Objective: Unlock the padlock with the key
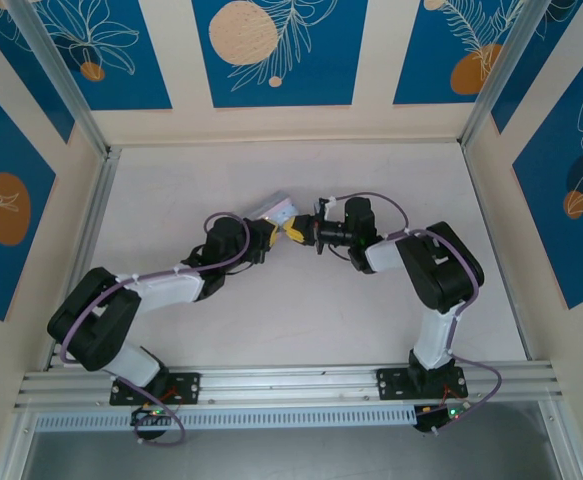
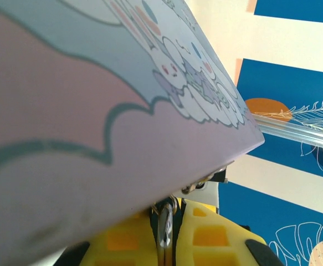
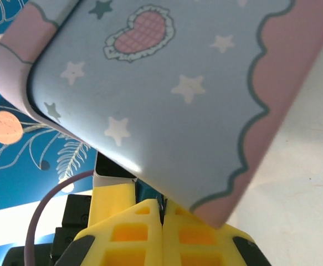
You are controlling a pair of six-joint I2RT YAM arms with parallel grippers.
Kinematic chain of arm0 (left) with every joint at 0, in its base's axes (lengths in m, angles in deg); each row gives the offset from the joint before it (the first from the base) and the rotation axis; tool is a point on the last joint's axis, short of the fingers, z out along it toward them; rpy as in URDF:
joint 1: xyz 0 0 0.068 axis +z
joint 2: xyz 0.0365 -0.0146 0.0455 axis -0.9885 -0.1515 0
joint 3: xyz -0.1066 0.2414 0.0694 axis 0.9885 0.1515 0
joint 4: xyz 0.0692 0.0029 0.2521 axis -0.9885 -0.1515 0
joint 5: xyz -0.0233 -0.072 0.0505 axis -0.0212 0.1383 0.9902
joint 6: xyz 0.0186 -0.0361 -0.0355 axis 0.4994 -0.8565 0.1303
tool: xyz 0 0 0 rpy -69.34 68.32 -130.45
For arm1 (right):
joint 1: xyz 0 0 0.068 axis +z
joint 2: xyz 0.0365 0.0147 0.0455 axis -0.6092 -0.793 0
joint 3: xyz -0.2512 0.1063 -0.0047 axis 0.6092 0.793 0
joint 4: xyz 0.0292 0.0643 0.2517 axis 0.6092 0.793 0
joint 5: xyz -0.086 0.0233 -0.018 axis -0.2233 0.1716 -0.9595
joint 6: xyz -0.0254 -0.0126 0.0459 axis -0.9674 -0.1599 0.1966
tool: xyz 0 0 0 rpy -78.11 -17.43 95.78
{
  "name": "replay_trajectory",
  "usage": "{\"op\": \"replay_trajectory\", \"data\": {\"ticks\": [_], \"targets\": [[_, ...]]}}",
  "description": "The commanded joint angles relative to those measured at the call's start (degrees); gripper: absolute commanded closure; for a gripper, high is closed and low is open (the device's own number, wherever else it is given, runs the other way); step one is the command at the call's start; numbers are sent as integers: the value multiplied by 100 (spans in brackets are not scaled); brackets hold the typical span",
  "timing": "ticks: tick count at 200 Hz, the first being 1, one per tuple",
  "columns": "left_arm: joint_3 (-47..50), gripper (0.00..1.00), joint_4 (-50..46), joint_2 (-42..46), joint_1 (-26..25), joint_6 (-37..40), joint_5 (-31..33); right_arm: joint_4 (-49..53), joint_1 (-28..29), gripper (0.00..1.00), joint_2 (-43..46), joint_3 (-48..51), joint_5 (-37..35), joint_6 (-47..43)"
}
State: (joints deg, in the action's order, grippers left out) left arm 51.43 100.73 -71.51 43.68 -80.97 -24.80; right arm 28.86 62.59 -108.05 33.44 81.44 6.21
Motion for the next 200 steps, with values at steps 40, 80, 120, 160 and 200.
{"op": "replay_trajectory", "data": {"ticks": [40,80,120,160,200], "targets": [[-376,100,807,-245,-457,112,-1870,-299,416,100,-122,-505,608,-309],[-275,100,677,-165,-454,137,-1704,-318,318,100,-91,-357,507,-234],[-152,100,357,-62,-447,253,-1410,-210,233,89,63,-297,429,-231],[124,100,468,-124,-337,344,-1242,500,40,49,582,-41,327,-621],[102,100,195,-59,-233,834,-1278,2103,-45,26,1220,152,258,-1546]]}}
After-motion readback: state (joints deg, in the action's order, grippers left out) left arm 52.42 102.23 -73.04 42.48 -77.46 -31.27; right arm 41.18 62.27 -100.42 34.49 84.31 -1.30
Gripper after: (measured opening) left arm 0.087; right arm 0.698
